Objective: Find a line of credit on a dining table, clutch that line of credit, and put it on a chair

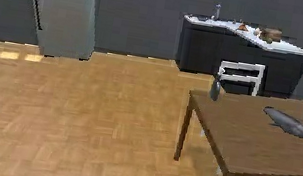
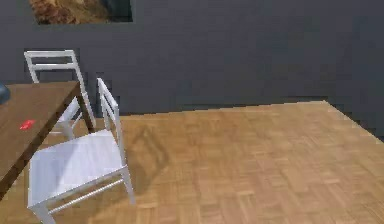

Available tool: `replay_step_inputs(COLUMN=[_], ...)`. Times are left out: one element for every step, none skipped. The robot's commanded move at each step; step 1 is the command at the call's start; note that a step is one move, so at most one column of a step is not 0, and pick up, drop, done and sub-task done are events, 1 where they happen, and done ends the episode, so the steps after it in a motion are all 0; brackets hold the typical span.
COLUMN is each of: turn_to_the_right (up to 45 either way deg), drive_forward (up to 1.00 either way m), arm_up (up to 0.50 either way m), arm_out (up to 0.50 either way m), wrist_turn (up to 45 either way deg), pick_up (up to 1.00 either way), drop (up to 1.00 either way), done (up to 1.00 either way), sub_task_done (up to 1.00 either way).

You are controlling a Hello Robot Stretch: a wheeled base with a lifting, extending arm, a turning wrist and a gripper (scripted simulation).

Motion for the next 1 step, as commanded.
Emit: replay_step_inputs(turn_to_the_right=[45.0], drive_forward=[0.00], arm_up=[0.00], arm_out=[0.00], wrist_turn=[0.0], pick_up=[0.00], drop=[0.00], done=[0.00], sub_task_done=[0.00])
